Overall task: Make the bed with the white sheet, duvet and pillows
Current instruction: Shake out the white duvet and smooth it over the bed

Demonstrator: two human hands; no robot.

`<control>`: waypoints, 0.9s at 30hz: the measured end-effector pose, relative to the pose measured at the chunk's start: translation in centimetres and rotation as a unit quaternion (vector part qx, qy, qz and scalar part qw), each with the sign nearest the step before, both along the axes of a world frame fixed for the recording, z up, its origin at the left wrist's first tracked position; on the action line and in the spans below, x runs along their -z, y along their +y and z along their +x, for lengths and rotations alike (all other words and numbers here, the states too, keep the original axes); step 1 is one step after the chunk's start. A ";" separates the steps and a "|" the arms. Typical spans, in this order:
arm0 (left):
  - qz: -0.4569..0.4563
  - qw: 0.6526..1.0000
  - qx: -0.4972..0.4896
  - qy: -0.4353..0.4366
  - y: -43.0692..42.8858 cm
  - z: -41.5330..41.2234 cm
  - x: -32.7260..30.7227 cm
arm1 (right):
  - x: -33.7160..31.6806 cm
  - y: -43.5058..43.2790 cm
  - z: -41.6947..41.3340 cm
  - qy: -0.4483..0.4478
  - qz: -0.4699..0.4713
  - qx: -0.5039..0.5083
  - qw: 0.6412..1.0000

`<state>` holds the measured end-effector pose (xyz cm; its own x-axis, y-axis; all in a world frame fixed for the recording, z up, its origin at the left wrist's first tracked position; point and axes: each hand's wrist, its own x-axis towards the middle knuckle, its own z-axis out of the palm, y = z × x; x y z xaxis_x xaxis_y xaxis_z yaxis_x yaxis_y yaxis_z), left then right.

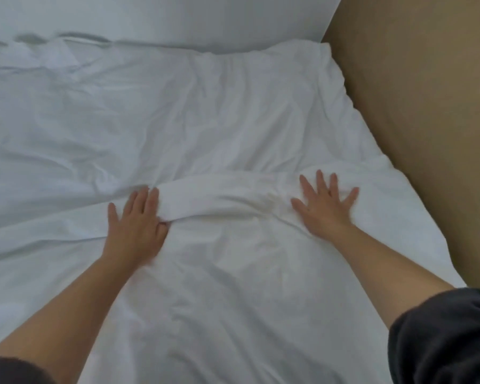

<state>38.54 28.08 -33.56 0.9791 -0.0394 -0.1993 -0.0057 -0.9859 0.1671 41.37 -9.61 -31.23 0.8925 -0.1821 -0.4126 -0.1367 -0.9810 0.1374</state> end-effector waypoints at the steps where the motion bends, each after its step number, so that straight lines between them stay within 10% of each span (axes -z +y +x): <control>1: 0.005 1.000 0.009 0.006 -0.9 0.0 0.2 | 0.2 -1.2 -0.5 0.005 -0.033 0.018 0.999; 8: 0.026 0.999 -0.013 0.044 -1.3 -0.2 1.4 | 1.8 4.4 -0.4 -0.016 0.068 0.009 0.997; 17: 0.167 0.972 -0.124 0.109 20.5 -9.4 -4.1 | 0.8 26.9 -5.5 -0.009 0.159 -0.106 0.981; 21: 0.111 0.937 -0.248 0.219 27.1 -8.8 -3.2 | 1.5 36.5 -7.4 0.047 0.184 -0.214 0.958; 27: 0.030 0.933 -0.204 0.296 30.5 -5.8 0.5 | 3.8 43.0 -5.8 0.165 0.133 -0.085 0.974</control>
